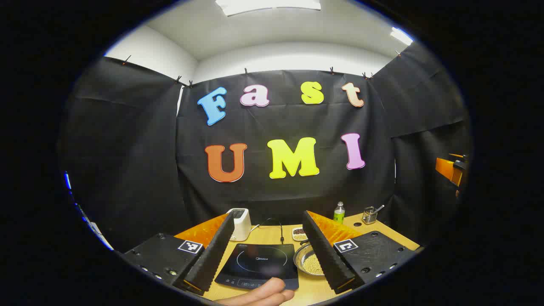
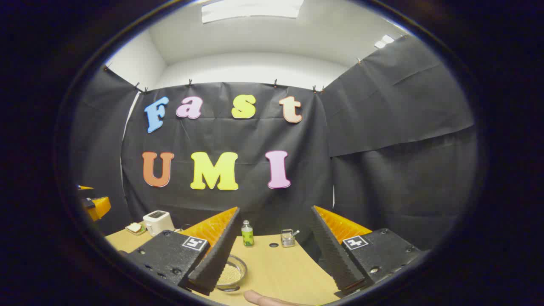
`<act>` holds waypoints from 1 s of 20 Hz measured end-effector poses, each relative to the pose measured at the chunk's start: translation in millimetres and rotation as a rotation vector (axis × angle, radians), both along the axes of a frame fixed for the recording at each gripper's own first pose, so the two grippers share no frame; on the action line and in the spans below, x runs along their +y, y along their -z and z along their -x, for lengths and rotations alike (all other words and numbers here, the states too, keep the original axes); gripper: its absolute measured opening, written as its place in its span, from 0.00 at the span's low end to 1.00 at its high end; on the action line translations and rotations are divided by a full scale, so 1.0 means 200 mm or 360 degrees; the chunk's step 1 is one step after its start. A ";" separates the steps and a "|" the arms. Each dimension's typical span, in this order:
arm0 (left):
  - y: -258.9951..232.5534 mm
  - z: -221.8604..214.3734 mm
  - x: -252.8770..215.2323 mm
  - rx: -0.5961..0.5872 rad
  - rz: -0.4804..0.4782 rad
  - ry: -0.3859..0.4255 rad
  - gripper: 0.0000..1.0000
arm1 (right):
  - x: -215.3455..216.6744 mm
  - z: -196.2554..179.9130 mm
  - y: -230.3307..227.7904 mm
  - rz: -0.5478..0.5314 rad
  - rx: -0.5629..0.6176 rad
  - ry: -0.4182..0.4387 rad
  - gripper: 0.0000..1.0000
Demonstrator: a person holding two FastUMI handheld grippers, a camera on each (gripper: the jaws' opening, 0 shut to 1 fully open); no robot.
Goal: First push the handle of the pot to place it horizontally, then grasp the pot with both hands and set it on the induction cooktop.
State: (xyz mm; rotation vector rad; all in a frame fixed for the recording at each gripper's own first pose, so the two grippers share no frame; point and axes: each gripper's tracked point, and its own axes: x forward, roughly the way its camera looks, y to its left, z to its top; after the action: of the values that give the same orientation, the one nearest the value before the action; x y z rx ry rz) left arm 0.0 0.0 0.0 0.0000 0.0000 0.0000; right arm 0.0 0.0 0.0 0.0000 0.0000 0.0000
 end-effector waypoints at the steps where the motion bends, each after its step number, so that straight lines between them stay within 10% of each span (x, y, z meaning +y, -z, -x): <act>1: 0.00 0.00 0.00 -0.0006 -0.0003 0.0001 0.96 | -0.01 0.00 -0.01 0.0005 -0.0013 0.0002 0.96; 20: -0.01 0.12 0.02 -0.0035 0.0033 0.0018 0.96 | 0.11 -0.08 0.14 -0.0096 0.0164 -0.0161 0.96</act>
State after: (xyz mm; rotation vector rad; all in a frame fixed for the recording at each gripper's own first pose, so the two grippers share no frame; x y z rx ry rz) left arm -23.2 3.4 1.2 -0.0206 -0.0219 -0.0112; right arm 15.7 22.7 -27.5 0.0605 0.1030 0.1009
